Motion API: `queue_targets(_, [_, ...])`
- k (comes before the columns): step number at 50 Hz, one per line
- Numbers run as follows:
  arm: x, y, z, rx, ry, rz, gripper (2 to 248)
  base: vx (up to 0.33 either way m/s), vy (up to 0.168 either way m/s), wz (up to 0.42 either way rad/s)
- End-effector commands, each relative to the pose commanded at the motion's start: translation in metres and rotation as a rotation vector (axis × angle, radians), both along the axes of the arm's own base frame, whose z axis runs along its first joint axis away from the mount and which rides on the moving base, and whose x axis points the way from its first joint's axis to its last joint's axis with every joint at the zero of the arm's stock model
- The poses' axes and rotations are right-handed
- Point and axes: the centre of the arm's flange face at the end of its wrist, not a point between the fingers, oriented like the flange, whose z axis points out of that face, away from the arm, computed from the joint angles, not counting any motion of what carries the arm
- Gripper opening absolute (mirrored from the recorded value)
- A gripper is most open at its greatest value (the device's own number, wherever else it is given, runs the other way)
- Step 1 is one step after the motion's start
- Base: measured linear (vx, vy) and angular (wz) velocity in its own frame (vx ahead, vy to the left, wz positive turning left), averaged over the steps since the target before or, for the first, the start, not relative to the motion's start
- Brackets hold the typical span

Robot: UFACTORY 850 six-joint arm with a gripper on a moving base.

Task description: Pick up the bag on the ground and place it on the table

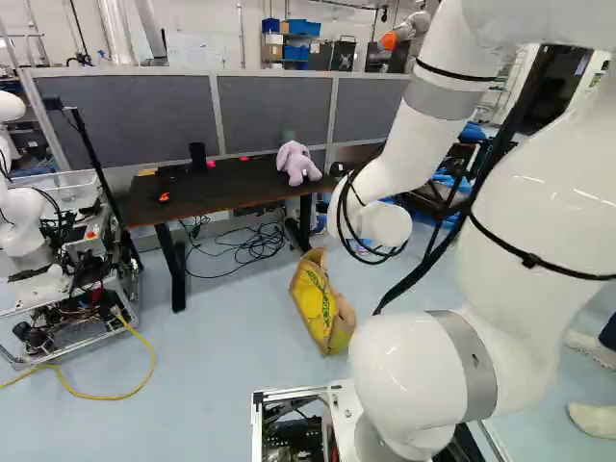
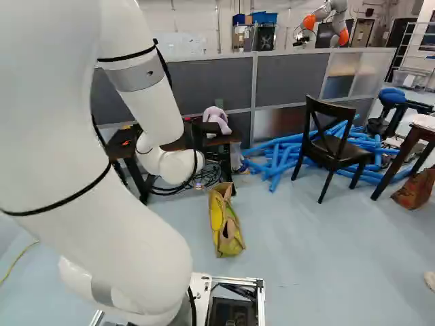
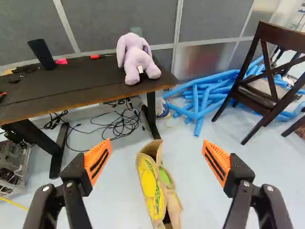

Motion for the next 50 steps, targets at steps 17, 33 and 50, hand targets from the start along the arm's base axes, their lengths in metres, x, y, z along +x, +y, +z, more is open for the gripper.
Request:
queue_targets(17, [0.037, -0.008, -0.022, 0.001, 0.084, 0.001, 247, 0.0, 0.0, 0.0])
queue_targets(33, [0.067, -0.014, -0.045, 0.002, 0.162, 0.006, 247, 0.0, 0.0, 0.0])
queue_targets(50, [0.093, -0.02, -0.07, 0.002, 0.244, 0.018, 247, 0.0, 0.0, 0.0])
